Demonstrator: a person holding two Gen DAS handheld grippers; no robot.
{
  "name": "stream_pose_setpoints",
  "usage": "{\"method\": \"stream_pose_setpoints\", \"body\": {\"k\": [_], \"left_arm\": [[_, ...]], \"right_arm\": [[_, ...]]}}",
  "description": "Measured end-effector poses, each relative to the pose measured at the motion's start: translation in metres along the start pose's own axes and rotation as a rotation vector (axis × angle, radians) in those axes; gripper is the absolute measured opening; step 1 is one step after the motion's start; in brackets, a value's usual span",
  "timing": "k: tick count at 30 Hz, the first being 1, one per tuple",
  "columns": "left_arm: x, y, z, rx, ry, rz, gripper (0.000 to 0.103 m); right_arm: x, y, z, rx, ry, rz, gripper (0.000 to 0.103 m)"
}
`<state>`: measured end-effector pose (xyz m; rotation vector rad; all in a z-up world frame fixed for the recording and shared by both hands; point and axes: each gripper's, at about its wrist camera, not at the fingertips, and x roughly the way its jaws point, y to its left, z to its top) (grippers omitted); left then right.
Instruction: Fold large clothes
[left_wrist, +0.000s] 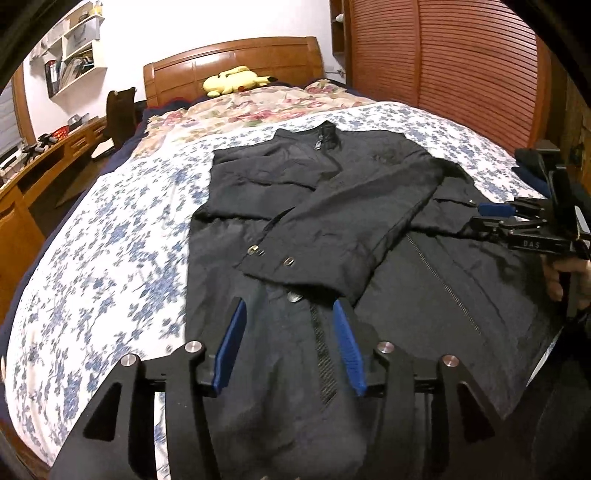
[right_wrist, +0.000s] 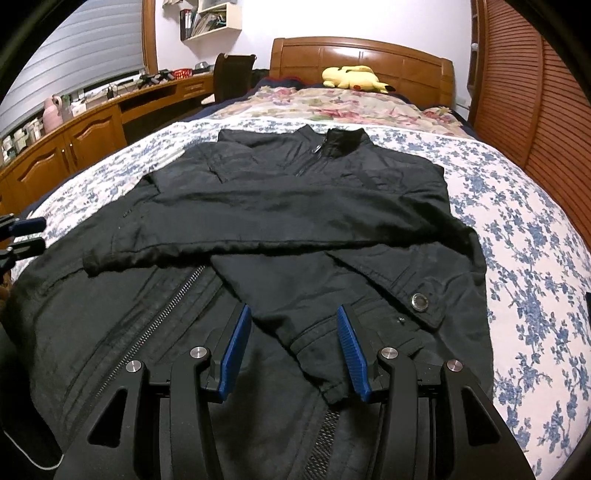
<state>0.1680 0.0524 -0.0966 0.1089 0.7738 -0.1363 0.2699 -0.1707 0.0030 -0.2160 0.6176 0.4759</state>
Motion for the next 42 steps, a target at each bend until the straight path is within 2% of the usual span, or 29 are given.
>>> {"method": "stream_pose_setpoints", "body": {"k": [2, 6, 10, 15, 22, 28, 29, 32, 38, 40, 42], "left_arm": [[0.0, 0.006, -0.005, -0.006, 0.015, 0.008, 0.051], [0.003, 0.021, -0.019, -0.012, 0.055, 0.039, 0.058], [0.014, 0.038, -0.033, -0.027, 0.121, 0.063, 0.06], [0.028, 0.054, -0.046, -0.052, 0.179, 0.106, 0.062], [0.024, 0.066, -0.054, -0.094, 0.166, 0.089, 0.065], [0.013, 0.071, -0.058, -0.101, 0.148, 0.079, 0.065], [0.01, 0.071, -0.059, -0.101, 0.143, 0.074, 0.065], [0.001, 0.07, -0.062, -0.096, 0.119, 0.061, 0.065], [-0.015, 0.066, -0.064, -0.09, 0.072, 0.035, 0.065], [-0.021, 0.066, -0.066, -0.096, 0.058, 0.018, 0.062], [-0.024, 0.066, -0.067, -0.1, 0.051, -0.014, 0.049]], "right_arm": [[0.002, 0.002, 0.0, -0.006, 0.006, -0.004, 0.05], [0.01, 0.004, -0.002, -0.013, 0.021, -0.008, 0.05], [0.021, 0.007, -0.004, -0.025, 0.052, -0.019, 0.05], [0.022, 0.012, -0.003, -0.037, 0.05, -0.028, 0.05], [0.015, 0.005, -0.004, -0.019, 0.061, -0.025, 0.05], [-0.032, -0.005, -0.019, -0.054, 0.054, -0.068, 0.05], [-0.042, -0.01, -0.024, -0.051, 0.053, -0.077, 0.051], [-0.065, -0.024, -0.037, -0.032, 0.064, -0.112, 0.064], [-0.084, -0.049, -0.064, 0.034, 0.124, -0.144, 0.065], [-0.087, -0.053, -0.071, 0.045, 0.139, -0.141, 0.065], [-0.09, -0.054, -0.076, 0.064, 0.148, -0.133, 0.065]]}}
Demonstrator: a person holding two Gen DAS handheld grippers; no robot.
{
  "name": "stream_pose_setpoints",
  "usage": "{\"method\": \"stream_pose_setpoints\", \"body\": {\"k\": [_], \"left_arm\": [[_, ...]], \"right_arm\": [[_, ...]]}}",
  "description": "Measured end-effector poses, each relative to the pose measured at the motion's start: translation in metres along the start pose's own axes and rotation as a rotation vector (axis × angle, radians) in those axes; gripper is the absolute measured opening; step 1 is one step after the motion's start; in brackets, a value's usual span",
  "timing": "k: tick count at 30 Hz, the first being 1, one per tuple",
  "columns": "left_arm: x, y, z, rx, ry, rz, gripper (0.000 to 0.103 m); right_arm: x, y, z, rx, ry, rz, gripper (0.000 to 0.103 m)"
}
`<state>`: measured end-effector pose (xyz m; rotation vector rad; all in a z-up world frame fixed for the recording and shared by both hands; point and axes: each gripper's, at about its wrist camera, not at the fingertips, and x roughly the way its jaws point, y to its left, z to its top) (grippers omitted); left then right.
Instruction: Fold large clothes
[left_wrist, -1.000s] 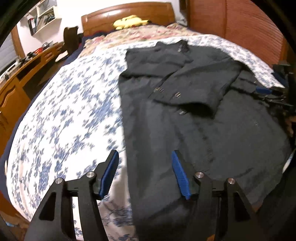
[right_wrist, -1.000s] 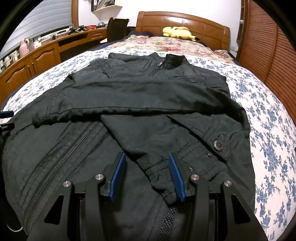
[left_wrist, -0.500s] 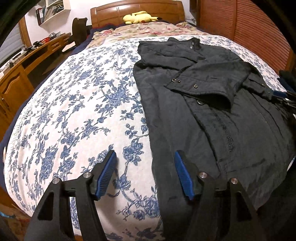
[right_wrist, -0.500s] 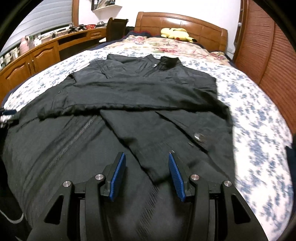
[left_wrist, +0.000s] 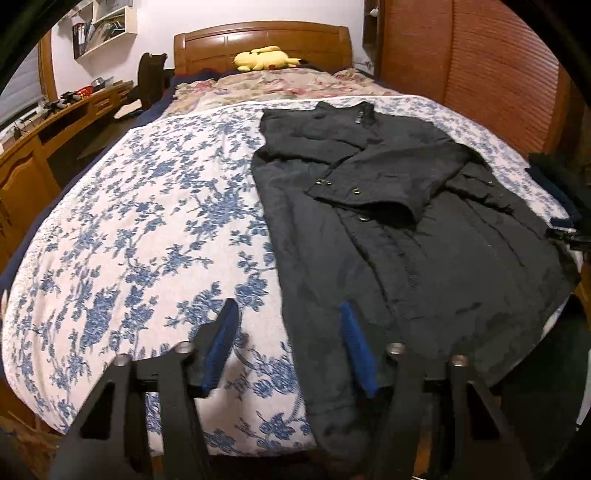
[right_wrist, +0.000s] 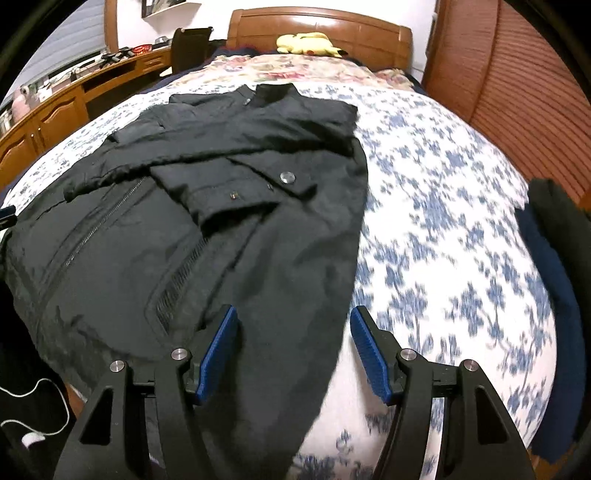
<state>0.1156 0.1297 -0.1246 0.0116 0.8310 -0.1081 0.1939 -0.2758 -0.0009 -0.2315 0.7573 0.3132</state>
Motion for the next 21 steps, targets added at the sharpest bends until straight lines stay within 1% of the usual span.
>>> {"method": "stream_pose_setpoints", "body": {"k": [3, 5, 10, 15, 21], "left_arm": [[0.001, 0.0, -0.003, 0.004, 0.011, -0.01, 0.038], [0.003, -0.001, -0.005, 0.009, 0.023, -0.007, 0.036], [0.006, 0.003, -0.014, -0.011, 0.045, -0.02, 0.035], [0.006, 0.003, -0.015, -0.018, 0.045, -0.029, 0.035], [0.007, -0.003, -0.015, -0.017, 0.052, -0.074, 0.035]], "right_arm": [[0.0, -0.002, -0.005, 0.005, 0.014, 0.014, 0.065], [0.0, -0.003, -0.008, 0.013, 0.019, 0.034, 0.065], [0.003, -0.005, -0.011, 0.024, 0.02, 0.06, 0.065], [0.009, 0.002, -0.011, 0.005, 0.026, 0.069, 0.065], [0.015, 0.006, -0.01, 0.002, 0.028, 0.077, 0.064]]}}
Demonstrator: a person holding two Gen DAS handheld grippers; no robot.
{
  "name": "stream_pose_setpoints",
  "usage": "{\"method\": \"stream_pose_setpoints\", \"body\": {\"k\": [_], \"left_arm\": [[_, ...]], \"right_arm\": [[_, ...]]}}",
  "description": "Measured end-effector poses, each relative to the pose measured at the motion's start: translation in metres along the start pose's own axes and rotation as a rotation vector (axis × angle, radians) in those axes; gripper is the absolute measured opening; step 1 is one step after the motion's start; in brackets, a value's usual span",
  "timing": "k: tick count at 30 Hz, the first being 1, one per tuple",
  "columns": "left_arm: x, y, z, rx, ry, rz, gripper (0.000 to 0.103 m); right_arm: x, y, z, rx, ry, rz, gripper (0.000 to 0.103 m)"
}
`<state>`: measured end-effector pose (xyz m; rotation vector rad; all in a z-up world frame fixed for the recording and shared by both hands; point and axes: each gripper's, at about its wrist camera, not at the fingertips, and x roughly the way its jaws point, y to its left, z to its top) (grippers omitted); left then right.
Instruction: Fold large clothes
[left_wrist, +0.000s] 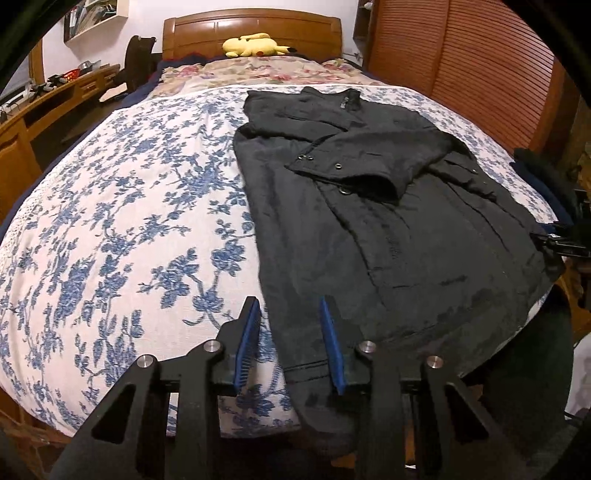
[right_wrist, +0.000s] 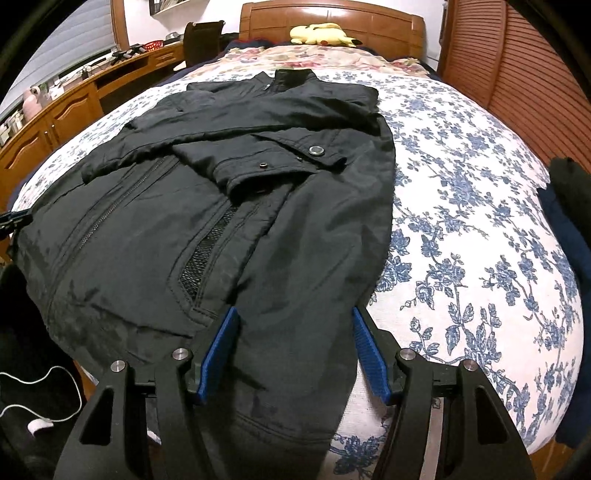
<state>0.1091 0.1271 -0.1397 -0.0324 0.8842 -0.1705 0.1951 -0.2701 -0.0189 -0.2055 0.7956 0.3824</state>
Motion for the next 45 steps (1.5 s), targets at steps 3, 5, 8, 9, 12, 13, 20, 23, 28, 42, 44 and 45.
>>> {"method": "stream_pose_setpoints", "body": {"k": [3, 5, 8, 9, 12, 13, 20, 23, 28, 42, 44, 45], "left_arm": [[0.0, -0.001, 0.0, -0.001, 0.0, -0.001, 0.035], [0.0, -0.001, 0.0, -0.008, 0.001, -0.003, 0.035], [0.001, -0.002, 0.0, -0.012, 0.001, -0.002, 0.035], [0.001, -0.002, 0.0, -0.011, 0.001, -0.007, 0.035], [0.0, -0.004, 0.003, -0.009, 0.006, -0.013, 0.014], [0.0, -0.004, 0.005, -0.008, 0.005, -0.01, 0.012], [-0.024, -0.017, 0.024, 0.046, -0.064, 0.009, 0.006], [-0.038, -0.027, 0.035, 0.076, -0.102, 0.011, 0.006], [-0.062, -0.037, 0.053, 0.099, -0.172, 0.003, 0.005], [-0.17, -0.06, 0.081, 0.158, -0.364, -0.04, 0.005], [-0.19, -0.061, 0.083, 0.16, -0.395, -0.044, 0.005], [-0.197, -0.061, 0.084, 0.164, -0.407, -0.046, 0.005]], "right_arm": [[0.001, 0.0, 0.001, 0.002, 0.0, 0.004, 0.064], [0.001, 0.0, 0.001, 0.002, 0.0, 0.003, 0.064], [0.001, 0.0, 0.001, 0.002, -0.001, 0.004, 0.064], [0.001, 0.0, 0.001, 0.003, -0.002, 0.005, 0.062], [0.0, 0.001, 0.001, 0.0, -0.013, 0.033, 0.034], [-0.001, 0.003, 0.002, -0.004, -0.015, 0.041, 0.026], [-0.009, 0.002, 0.018, -0.015, -0.045, 0.059, 0.006], [-0.024, 0.002, 0.025, -0.009, -0.101, 0.057, 0.005], [-0.054, 0.001, 0.035, 0.017, -0.2, 0.072, 0.004], [-0.181, 0.006, 0.025, -0.005, -0.404, 0.082, 0.004], [-0.198, 0.008, 0.019, -0.015, -0.421, 0.076, 0.004], [-0.208, 0.007, 0.016, -0.019, -0.432, 0.07, 0.004]]}}
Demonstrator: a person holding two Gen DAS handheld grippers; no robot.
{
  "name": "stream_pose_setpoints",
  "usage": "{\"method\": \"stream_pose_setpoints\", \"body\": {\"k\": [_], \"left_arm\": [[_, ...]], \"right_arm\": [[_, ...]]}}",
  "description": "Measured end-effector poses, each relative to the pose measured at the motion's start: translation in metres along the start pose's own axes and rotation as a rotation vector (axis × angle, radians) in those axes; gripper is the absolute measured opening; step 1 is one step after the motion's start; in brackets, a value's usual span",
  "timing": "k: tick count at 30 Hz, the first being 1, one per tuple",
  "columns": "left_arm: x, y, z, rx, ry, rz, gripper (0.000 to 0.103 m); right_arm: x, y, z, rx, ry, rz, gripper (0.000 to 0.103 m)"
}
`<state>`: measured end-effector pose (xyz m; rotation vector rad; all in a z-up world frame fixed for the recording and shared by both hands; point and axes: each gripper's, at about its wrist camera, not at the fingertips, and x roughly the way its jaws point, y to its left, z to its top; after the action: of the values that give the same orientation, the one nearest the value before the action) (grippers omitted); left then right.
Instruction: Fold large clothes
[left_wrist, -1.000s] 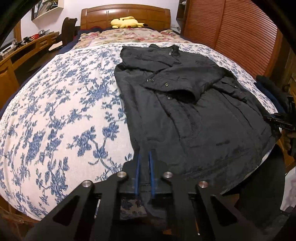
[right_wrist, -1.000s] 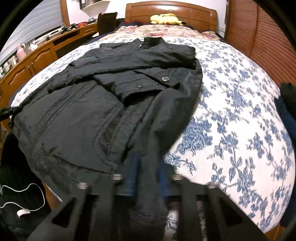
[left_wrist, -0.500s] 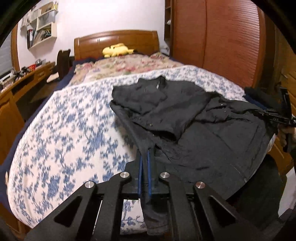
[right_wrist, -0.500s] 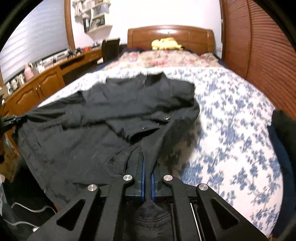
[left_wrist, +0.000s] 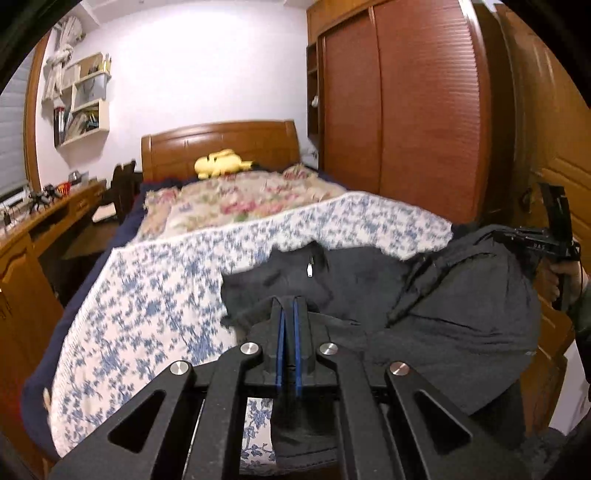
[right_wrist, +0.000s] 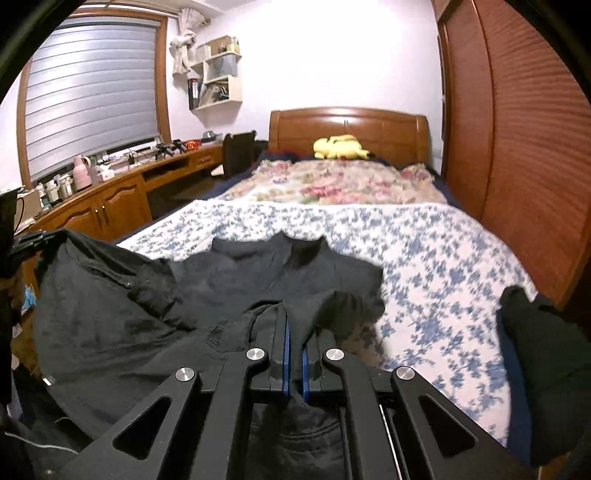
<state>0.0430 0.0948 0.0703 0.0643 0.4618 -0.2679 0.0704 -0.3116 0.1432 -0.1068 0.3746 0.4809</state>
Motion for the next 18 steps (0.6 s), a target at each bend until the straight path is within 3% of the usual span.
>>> {"method": "stream_pose_setpoints", "body": {"k": [5, 9, 18], "left_arm": [[-0.029, -0.006, 0.02, 0.017, -0.066, -0.003, 0.004], [-0.024, -0.007, 0.024, 0.026, -0.077, 0.003, 0.004], [0.066, 0.012, 0.011, -0.026, 0.011, 0.074, 0.004]], "right_arm": [[-0.048, 0.005, 0.002, -0.011, -0.061, 0.018, 0.004], [-0.059, 0.003, -0.004, -0.026, -0.081, 0.005, 0.004], [0.049, -0.01, -0.007, -0.04, 0.03, -0.105, 0.004]]}}
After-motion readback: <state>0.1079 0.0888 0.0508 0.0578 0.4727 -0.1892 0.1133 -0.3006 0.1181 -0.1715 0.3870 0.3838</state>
